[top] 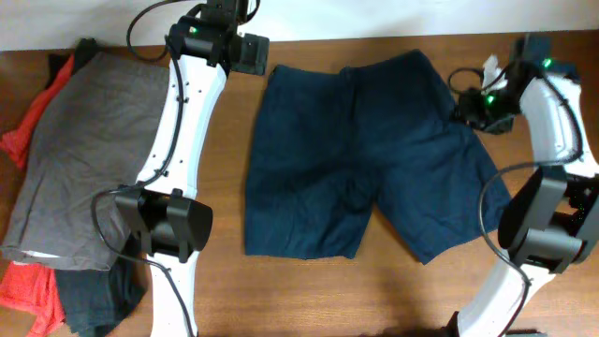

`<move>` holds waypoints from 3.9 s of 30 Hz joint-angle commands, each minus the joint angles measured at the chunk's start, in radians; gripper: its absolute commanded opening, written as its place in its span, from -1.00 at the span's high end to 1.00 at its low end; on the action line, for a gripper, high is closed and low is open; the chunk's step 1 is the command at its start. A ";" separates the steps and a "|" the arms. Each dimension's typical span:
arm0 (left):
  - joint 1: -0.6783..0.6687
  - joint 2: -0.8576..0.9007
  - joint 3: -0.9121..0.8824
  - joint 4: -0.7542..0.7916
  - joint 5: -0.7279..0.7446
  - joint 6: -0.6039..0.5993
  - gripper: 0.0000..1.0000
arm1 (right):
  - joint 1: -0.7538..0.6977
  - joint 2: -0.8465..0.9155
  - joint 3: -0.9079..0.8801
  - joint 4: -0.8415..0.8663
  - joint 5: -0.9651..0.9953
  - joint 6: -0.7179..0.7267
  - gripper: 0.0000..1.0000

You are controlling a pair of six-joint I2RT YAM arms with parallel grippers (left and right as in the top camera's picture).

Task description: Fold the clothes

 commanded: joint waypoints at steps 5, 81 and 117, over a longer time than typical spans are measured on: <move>0.033 -0.001 0.001 0.050 0.004 0.024 -0.98 | 0.215 -0.026 0.006 -0.203 -0.120 -0.100 -0.14; -0.024 0.486 0.001 0.469 0.543 0.106 -0.22 | 0.195 -0.056 0.052 -0.075 0.084 -0.066 -0.39; 0.141 0.231 0.324 -0.502 0.164 0.001 -0.98 | 0.353 -0.051 0.029 -0.245 0.040 0.010 -0.30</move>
